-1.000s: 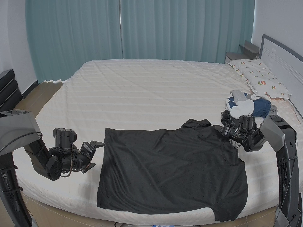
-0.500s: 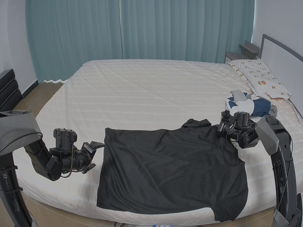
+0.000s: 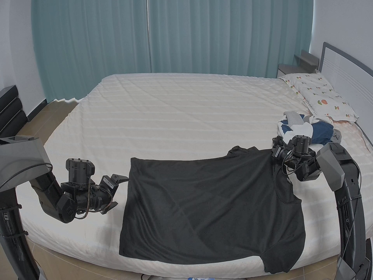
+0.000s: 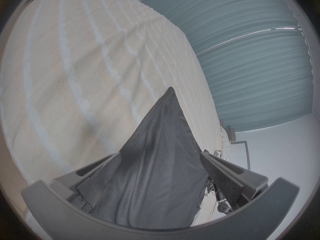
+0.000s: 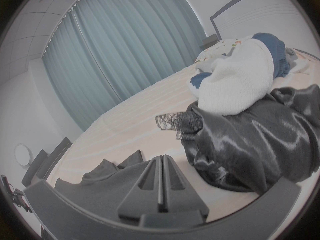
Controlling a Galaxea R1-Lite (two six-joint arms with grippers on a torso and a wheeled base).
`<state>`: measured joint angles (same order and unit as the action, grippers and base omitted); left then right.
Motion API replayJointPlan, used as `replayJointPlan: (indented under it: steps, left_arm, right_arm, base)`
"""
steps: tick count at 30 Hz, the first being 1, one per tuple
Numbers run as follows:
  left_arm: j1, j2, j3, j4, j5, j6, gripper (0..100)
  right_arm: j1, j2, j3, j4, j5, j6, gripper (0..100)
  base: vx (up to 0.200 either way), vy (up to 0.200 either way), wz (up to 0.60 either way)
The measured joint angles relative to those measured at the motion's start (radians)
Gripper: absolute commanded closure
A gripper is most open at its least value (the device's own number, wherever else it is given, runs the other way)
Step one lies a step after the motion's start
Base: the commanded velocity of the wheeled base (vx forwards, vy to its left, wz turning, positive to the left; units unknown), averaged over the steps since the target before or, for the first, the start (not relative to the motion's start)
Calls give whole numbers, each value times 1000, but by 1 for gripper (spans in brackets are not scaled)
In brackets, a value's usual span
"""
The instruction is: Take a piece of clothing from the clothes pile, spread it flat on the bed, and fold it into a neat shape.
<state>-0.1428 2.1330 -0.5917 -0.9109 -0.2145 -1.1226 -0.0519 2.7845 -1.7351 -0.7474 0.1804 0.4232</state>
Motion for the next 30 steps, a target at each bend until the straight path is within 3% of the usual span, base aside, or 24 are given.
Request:
replayJointPlan:
  steps: [17,18,30]
  left_arm:
    - [0,0,0,0,0,0,0]
    - [0,0,0,0,0,0,0]
    - [0,0,0,0,0,0,0]
  right_arm:
    - [-20,82,-164,70,-125,5,100]
    - [-21,86,-169,72,-126,11,0]
    - [-13,78,-111,14,-124,43,0]
  base:
    - [0,0,0]
    - [0,0,0]
    - [0,0,0]
